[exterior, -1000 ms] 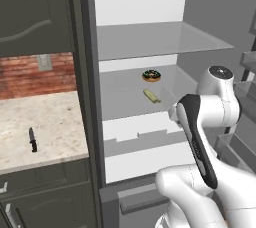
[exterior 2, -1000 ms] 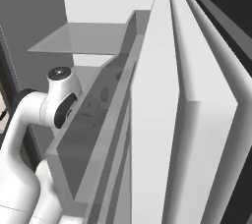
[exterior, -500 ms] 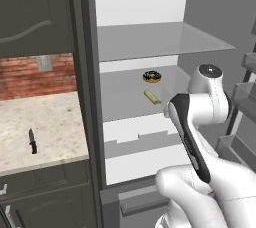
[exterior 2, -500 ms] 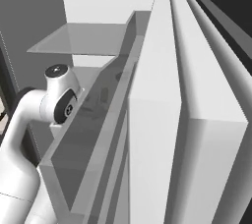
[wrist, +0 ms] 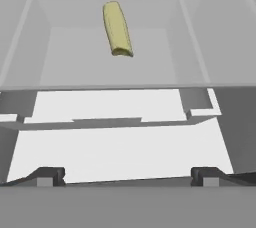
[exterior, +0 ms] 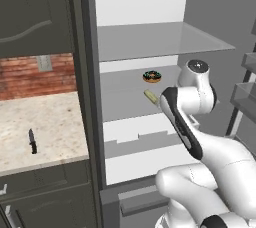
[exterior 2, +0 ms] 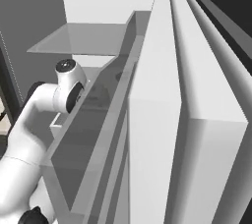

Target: Retrieve the butter from the fridge and place it on a plate on the dining table. Then retrieve the butter knife by the fridge and place it near the plate.

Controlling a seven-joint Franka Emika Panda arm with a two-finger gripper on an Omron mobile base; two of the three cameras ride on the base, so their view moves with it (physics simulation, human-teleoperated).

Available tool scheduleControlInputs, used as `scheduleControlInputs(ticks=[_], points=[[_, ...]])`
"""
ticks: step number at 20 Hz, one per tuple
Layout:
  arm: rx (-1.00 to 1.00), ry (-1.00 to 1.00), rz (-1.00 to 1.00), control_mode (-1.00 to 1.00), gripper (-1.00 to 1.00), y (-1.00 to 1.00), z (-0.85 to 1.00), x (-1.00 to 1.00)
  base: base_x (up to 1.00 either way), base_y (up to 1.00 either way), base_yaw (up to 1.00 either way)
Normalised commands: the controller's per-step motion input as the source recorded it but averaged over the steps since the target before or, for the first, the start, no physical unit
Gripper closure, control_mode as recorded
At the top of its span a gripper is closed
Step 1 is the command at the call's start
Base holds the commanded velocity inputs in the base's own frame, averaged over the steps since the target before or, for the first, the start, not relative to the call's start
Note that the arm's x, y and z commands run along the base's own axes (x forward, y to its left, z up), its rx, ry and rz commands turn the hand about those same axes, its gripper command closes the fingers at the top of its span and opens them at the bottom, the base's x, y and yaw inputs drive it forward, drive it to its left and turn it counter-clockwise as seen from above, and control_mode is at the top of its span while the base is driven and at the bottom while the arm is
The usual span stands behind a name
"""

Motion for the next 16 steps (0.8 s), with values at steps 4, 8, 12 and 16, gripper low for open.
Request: scheduleControlInputs(ticks=[4, 8, 12, 16], points=[[0.07, -0.17, 0.00, -1.00, -1.00, 0.03, -0.20, 0.46, 0.00, 0.00, 0.00], [0.00, 0.00, 0.02, -1.00, -1.00, 0.00, 0.00, 0.54, 0.00, 0.00, 0.00], [0.00, 0.00, 0.00, -1.00, -1.00, 0.00, -0.03, 0.46, 0.00, 0.00, 0.00], [0.00, 0.00, 0.00, -1.00, -1.00, 0.07, -0.16, 0.46, 0.00, 0.00, 0.00]])
